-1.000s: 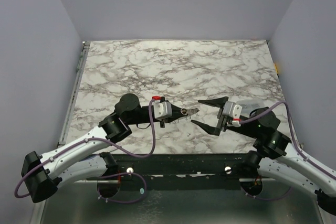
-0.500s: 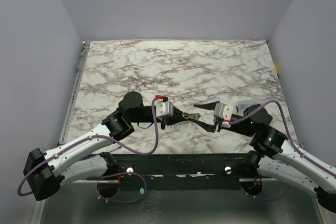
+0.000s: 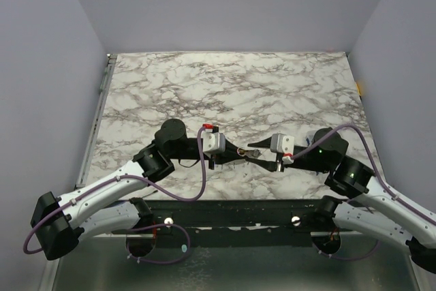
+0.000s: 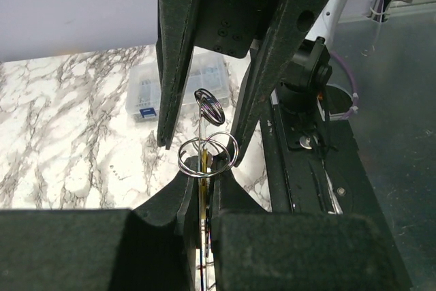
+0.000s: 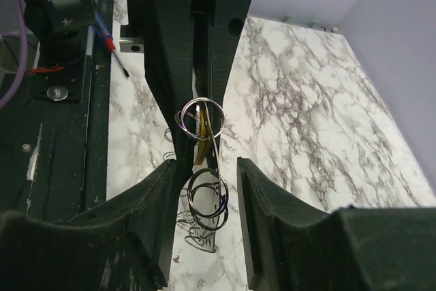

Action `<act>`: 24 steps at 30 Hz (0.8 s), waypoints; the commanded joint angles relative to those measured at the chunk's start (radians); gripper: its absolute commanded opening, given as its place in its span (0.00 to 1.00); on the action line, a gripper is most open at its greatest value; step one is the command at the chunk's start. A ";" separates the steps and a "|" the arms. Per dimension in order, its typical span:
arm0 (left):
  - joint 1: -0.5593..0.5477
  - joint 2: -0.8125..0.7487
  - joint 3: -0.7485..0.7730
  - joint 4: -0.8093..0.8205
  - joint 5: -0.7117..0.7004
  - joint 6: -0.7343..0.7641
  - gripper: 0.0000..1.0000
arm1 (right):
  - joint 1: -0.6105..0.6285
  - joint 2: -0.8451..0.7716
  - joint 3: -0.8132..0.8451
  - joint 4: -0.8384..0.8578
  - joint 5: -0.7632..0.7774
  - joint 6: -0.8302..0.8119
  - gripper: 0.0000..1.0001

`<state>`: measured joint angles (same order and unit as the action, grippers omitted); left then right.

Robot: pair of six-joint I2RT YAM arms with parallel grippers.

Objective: Put the keys on the keyring

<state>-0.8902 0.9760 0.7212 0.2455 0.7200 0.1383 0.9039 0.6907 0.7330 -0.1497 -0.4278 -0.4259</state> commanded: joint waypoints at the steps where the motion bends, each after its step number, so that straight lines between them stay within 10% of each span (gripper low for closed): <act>1: 0.001 -0.007 0.004 0.064 0.045 -0.002 0.00 | 0.004 0.040 0.061 -0.131 -0.012 -0.015 0.41; 13: 0.001 -0.010 -0.001 0.065 0.073 0.005 0.00 | 0.004 0.043 0.100 -0.221 0.098 -0.051 0.62; 24: 0.001 -0.010 0.000 0.066 0.087 0.005 0.00 | 0.003 0.068 0.139 -0.284 0.021 -0.035 0.49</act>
<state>-0.8875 0.9764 0.7212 0.2649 0.7639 0.1387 0.9039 0.7551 0.8349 -0.4072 -0.3763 -0.4644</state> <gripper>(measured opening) 0.074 0.505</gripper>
